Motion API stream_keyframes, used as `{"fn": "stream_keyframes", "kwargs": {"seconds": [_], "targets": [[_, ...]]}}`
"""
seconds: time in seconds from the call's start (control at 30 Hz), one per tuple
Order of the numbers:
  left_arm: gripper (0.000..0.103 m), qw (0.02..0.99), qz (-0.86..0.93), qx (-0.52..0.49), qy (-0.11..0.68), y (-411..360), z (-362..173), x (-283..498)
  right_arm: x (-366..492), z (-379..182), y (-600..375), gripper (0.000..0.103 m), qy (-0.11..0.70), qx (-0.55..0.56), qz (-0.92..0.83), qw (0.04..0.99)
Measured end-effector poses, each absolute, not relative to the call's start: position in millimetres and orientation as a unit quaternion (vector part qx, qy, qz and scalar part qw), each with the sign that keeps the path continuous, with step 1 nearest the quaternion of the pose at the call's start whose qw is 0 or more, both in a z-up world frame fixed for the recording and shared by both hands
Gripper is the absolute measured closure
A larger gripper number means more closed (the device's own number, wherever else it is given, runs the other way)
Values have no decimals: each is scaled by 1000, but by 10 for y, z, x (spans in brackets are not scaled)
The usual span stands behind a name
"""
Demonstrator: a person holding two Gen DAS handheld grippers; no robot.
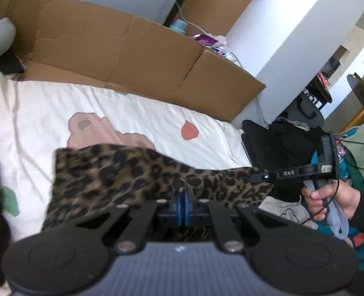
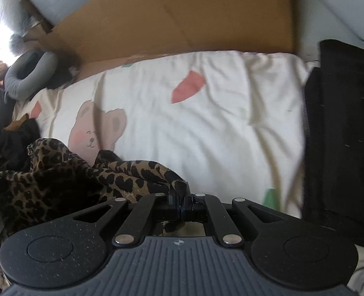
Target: Fold clothes
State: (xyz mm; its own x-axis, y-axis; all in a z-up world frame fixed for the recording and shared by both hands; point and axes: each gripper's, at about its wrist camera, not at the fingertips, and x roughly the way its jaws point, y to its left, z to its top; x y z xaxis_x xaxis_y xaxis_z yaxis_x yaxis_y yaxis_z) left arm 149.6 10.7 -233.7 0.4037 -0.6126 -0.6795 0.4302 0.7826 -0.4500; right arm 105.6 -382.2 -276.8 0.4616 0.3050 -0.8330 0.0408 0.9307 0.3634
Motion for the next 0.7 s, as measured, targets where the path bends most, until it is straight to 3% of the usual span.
{"fn": "stream_keyframes", "kwargs": {"seconds": [0.53,0.7], "targets": [[101,870,-223,-122,422,679,-1966,1478,541,-2367,-4377,103,486,193,-6,852],[101,870,-205,-111,434,812,-1943,1361,387,-2425,-4397,102,536,195,13,821]]}}
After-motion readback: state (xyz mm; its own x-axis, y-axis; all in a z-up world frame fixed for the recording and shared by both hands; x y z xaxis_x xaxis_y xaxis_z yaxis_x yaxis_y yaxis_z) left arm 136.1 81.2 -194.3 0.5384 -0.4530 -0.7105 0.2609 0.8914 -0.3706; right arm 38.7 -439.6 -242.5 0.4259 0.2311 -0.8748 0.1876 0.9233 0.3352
